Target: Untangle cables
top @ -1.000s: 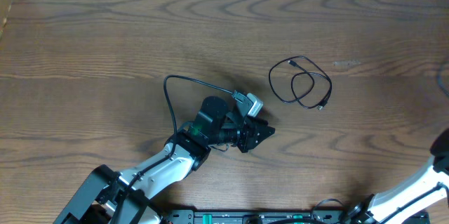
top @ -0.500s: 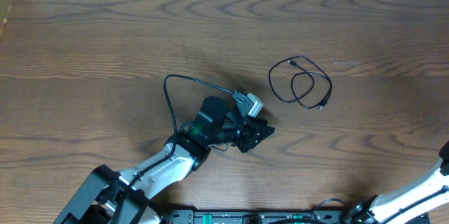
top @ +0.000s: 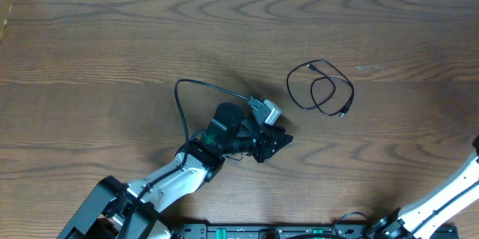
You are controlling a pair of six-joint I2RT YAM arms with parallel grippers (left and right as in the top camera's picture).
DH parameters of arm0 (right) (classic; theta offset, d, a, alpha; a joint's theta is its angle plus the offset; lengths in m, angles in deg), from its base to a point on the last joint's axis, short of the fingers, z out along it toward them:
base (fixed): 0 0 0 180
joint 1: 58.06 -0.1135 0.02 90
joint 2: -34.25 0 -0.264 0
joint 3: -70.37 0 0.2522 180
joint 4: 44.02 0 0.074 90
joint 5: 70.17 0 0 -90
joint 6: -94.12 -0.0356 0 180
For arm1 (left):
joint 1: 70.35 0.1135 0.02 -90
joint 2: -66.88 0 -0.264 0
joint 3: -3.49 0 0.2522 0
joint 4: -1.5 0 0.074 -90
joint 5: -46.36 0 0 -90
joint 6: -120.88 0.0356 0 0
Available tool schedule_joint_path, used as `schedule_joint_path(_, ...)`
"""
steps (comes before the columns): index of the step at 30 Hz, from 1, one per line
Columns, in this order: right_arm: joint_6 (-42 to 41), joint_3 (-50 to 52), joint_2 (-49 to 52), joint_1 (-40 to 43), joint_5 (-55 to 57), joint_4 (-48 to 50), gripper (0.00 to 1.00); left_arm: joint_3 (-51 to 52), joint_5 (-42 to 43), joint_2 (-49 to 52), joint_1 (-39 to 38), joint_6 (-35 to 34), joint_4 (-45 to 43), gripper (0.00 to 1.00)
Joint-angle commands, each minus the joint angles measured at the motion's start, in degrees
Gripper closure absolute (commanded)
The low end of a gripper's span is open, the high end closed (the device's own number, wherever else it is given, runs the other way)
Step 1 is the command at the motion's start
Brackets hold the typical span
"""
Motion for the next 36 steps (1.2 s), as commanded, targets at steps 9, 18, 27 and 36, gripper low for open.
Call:
schedule_joint_path(9,-3.7,-0.3,10.3,1.9,2.5,-3.8,0.86,-0.6,-1.3,0.2,-0.1,1.0,-0.1,0.66)
schedule_joint_path(18,-3.2,-0.3,10.3,1.6,-1.7,-4.0,0.03,-0.6,-1.3,0.2,-0.1,1.0,-0.1,0.66)
schedule_joint_path(27,-2.2,-0.3,8.0,-1.2,-4.8,-3.7,0.01,-0.6,-1.3,0.2,-0.1,1.0,-0.1,0.66)
schedule_joint_path(36,-3.9,-0.3,-2.9,-3.3,-3.8,-3.2,0.01,-0.6,-1.2,0.2,-0.2,0.7,-0.1,0.66)
